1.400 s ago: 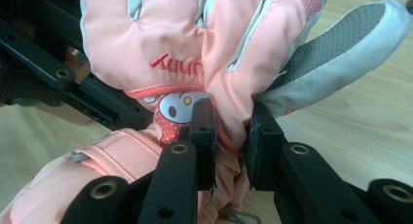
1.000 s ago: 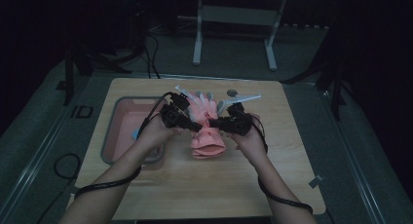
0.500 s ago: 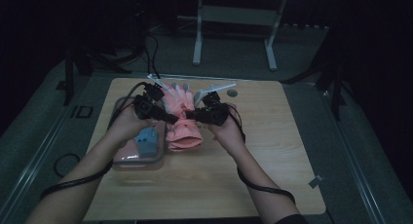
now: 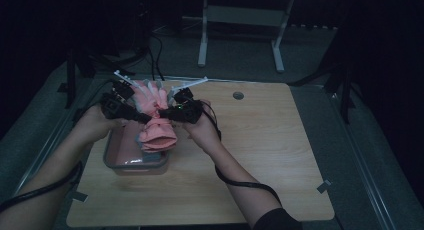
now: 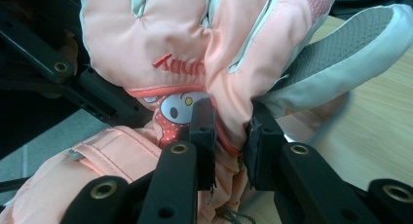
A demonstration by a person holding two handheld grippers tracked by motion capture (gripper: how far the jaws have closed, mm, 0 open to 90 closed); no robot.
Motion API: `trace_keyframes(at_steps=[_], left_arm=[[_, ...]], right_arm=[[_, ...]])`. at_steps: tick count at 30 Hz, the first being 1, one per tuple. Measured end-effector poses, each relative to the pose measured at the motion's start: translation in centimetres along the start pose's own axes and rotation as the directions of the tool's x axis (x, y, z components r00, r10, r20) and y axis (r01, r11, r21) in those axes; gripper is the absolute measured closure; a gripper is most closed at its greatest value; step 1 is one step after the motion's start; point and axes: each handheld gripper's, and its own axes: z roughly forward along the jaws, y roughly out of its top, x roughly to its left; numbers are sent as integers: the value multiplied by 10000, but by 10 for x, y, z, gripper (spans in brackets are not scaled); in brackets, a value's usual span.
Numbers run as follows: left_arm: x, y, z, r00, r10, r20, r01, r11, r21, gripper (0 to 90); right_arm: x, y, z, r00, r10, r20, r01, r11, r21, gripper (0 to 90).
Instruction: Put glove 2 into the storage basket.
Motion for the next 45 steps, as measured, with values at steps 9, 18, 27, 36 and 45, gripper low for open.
trace_keyframes(at_steps=[9, 18, 27, 36, 45], left_arm=[[38, -23, 10, 9997, -255, -48, 258, 9947, 995, 659], [66, -42, 55, 9960, -478, 757, 356, 9874, 1545, 654], [73, -55, 84, 9894, -907, 1132, 730, 9858, 1514, 631], [78, -56, 96, 9864, -1282, 1028, 1100, 9798, 1669, 605], [80, -53, 96, 9855, -1405, 950, 1225, 9771, 1740, 590]], right_arm=[[12, -4, 55, 9992, 343, -194, -334, 9984, 446, 762], [0, -33, 90, 9967, 808, 56, -808, 9880, 1317, 762], [-5, -48, 100, 9934, 875, 741, -1016, 9710, 2162, 742], [-10, -50, 108, 9915, 807, 1024, -1052, 9589, 2634, 726], [-11, -44, 104, 9917, 400, 1226, -700, 9656, 2505, 484]])
